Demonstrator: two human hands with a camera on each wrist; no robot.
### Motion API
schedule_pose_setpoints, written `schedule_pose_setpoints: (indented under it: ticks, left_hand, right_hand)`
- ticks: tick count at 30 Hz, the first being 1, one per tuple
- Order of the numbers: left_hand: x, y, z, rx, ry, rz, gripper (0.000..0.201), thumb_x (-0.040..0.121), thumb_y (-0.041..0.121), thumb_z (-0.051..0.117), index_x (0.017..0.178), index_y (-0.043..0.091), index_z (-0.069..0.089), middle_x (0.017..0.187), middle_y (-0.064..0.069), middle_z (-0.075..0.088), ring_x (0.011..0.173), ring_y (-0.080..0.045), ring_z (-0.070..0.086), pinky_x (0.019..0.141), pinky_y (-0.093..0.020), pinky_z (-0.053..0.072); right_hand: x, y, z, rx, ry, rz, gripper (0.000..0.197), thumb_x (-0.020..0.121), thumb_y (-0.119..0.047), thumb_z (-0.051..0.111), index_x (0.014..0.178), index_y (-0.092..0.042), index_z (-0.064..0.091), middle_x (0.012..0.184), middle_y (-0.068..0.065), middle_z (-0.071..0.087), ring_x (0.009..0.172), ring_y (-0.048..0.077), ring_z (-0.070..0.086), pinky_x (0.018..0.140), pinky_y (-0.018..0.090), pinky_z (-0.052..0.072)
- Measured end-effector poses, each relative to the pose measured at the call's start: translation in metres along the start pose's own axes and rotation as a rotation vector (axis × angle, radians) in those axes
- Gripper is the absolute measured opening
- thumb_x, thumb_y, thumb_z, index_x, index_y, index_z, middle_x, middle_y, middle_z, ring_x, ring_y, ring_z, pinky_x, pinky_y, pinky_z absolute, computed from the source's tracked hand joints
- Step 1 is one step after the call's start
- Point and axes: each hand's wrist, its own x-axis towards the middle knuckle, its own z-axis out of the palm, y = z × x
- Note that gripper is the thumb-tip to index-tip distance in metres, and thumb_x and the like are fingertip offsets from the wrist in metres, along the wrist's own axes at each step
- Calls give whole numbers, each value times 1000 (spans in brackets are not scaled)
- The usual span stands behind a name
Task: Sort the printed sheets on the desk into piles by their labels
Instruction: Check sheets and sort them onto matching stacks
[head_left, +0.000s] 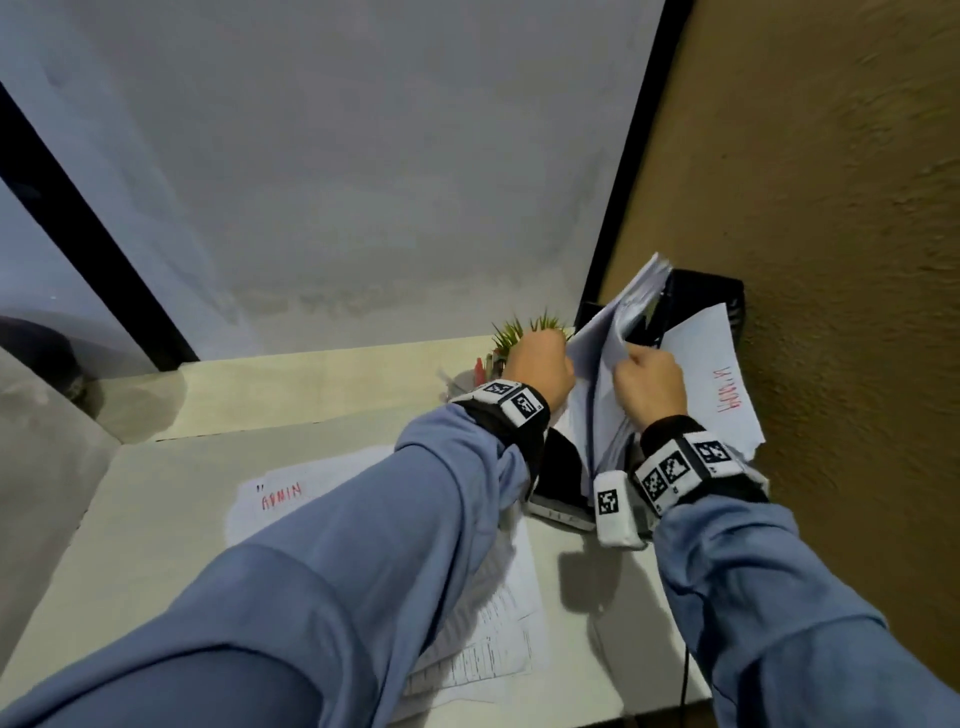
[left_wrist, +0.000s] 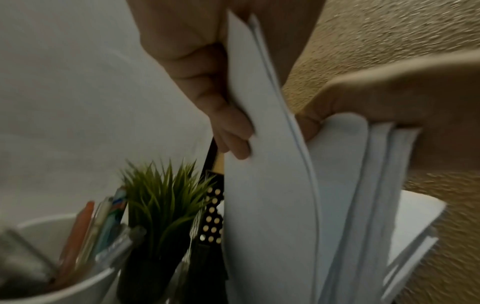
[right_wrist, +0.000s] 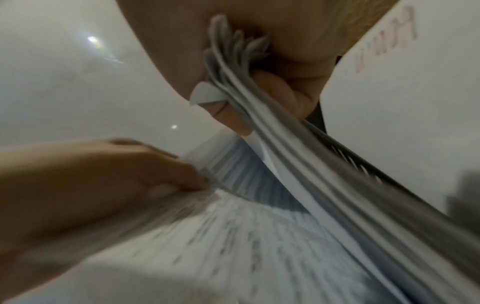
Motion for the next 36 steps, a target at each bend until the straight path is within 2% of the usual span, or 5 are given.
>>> schedule_pose_setpoints:
  ticks: [7, 17, 24, 31, 36]
  left_hand:
    - [0, -29, 45, -10, -305, -133, 25, 88, 10, 52, 111, 5, 58, 111, -18, 63, 102, -35, 60, 85, -40, 51]
    - [-21, -54, 36, -391, -66, -152, 41, 94, 38, 50, 121, 9, 57, 108, -8, 67, 94, -21, 63, 85, -33, 52]
    - [-93, -170, 32, -451, 165, -526, 21, 90, 27, 56, 99, 9, 62, 101, -12, 69, 94, -30, 66, 85, -37, 52]
    - [-189, -253, 35, -237, 3, -993, 43, 92, 17, 52, 129, -1, 46, 135, -20, 44, 119, -36, 49, 95, -38, 41]
    - [-215, -260, 50, -368, 245, -1101, 45, 89, 14, 54, 132, 0, 45, 136, -21, 41, 120, -39, 47, 103, -43, 40]
  right_hand:
    - [-24, 34, 46, -388, -308, 127, 42, 84, -24, 50, 124, -11, 49, 119, 19, 60, 106, 36, 58, 88, 35, 46]
    - [-40, 24, 42, -191, -77, -29, 45, 85, -37, 51, 126, -19, 50, 115, 11, 64, 102, 32, 59, 88, 38, 50]
    - [-119, 36, 77, -277, -257, -489, 12, 93, -28, 50, 85, -19, 53, 60, -11, 42, 50, 7, 41, 48, 20, 30]
    - [-144, 96, 144, -386, -563, 23, 40, 90, -22, 50, 128, -12, 47, 126, 9, 48, 117, 25, 47, 97, 31, 40]
    - [-148, 99, 159, -503, -584, 71, 30, 86, -2, 42, 115, -3, 47, 120, 14, 44, 111, 28, 46, 92, 32, 41]
